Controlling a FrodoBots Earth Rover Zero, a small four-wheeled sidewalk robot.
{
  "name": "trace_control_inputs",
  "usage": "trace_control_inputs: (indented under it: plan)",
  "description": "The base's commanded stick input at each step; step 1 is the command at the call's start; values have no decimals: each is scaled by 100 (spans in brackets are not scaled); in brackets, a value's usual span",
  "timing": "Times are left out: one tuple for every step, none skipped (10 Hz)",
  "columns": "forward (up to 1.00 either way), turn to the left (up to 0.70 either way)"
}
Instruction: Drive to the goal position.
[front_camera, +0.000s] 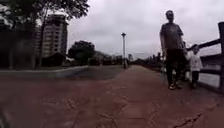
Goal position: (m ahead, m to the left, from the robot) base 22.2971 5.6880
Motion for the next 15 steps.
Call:
trace_control_inputs:
  plan:
    - [100, 0]
    - [100, 0]
    - [100, 0]
    - [100, 0]
    - [100, 0]
    - [100, 0]
    - [100, 0]
    - [100, 0]
    - [100, 0]
    - [100, 0]
    - [100, 0]
    - [100, 0]
    - [100, 0]
    - [100, 0]
    - [100, 0]
